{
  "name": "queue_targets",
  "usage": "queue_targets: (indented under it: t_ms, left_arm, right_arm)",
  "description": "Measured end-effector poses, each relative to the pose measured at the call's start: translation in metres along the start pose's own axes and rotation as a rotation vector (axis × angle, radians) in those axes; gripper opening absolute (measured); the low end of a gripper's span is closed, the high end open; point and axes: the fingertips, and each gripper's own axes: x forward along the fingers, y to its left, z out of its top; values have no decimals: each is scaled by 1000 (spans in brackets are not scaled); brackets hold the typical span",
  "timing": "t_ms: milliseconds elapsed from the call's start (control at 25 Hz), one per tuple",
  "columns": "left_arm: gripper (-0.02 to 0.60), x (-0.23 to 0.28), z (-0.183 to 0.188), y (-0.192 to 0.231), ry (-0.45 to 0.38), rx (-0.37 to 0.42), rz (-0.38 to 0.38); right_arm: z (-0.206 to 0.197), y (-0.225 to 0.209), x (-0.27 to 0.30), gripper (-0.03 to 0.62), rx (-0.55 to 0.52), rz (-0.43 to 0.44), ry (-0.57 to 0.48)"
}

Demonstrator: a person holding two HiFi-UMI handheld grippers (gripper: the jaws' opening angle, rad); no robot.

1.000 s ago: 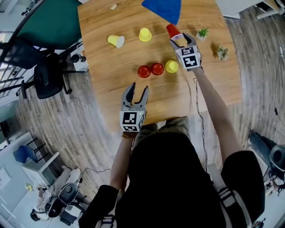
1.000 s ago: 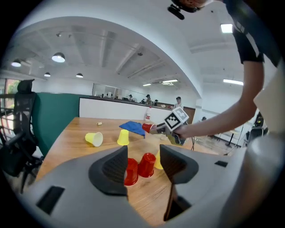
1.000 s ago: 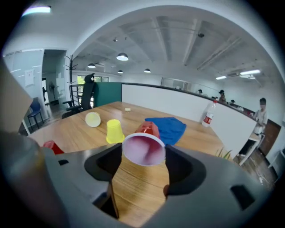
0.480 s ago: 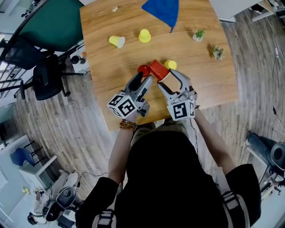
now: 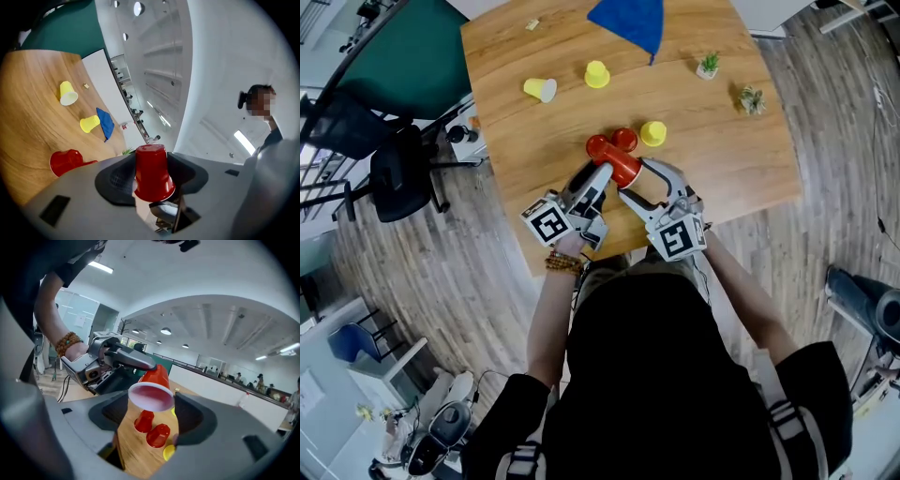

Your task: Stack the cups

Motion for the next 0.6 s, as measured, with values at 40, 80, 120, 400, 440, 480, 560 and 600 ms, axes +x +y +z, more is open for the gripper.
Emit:
queue_targets:
  t_ms: [40, 80, 120, 400, 440, 480, 560, 600]
  left_arm:
    - [230, -1, -1, 0, 10, 32, 10]
    - [227, -1, -2, 0, 18, 68, 25]
    - [225, -2, -1, 1, 23, 109, 46]
    - [224, -14, 26, 35, 20, 482, 315]
    - [224, -14, 28, 40, 27, 531, 350]
    - [222, -14, 29, 45, 37, 571, 379]
    - [222, -11, 30, 52, 54, 620, 416]
    - [222, -9, 30, 55, 58, 632, 426]
  right_arm:
    - [-2, 2, 0, 328, 0, 19, 4]
    - [-4, 5, -1, 328, 5, 44, 7]
    - [-8, 6, -2, 329, 16, 69, 8]
    - [-94, -70, 5, 341, 191, -69, 168]
    - [-111, -83, 8, 341, 205, -96, 206]
    - [-128, -93, 12, 339, 220, -115, 238]
    - [-154, -106, 21, 334, 253, -128, 283]
    - [-162, -109, 26, 331, 263, -127, 296]
